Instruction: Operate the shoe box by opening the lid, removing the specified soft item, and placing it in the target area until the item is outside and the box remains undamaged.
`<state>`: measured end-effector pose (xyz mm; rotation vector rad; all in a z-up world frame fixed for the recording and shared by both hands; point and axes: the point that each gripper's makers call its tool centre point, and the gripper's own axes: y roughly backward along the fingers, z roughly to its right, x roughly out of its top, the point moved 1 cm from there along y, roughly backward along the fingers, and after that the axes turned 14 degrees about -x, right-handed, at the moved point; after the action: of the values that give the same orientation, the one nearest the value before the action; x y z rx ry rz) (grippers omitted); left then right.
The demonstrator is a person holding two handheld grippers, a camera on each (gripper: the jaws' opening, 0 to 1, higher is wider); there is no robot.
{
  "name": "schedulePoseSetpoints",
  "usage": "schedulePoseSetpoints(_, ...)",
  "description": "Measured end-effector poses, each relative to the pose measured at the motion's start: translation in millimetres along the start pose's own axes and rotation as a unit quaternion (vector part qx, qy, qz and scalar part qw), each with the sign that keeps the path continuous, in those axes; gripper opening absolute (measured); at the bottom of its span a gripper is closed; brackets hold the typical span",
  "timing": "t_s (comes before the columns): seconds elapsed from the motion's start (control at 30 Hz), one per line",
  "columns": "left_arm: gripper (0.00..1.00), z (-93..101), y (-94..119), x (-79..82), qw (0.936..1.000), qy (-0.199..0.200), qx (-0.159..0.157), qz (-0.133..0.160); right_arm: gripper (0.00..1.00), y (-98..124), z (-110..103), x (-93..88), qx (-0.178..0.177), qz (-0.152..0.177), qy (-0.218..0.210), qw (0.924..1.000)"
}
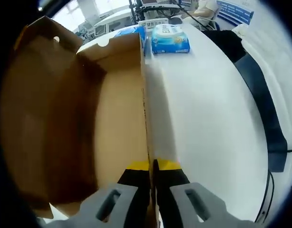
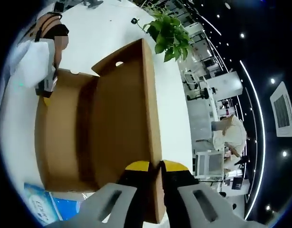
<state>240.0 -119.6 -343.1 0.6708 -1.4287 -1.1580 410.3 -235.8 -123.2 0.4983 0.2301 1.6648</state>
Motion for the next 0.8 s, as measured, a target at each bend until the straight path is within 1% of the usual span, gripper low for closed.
schedulePoseSetpoints(0.33,0.01,-2.3,1.2,-0.3,1.0,-0.002,0.0,0.0,0.09,19.9,-9.4,3.0,-0.004,0.0,-0.004,1.0)
schedulePoseSetpoints(0.8,0.01,-4.1,2.1,0.1,1.0,-0.002,0.002,0.0,0.12,41.8,-22.8,4.8,0.006,0.005,-0.018,0.9998)
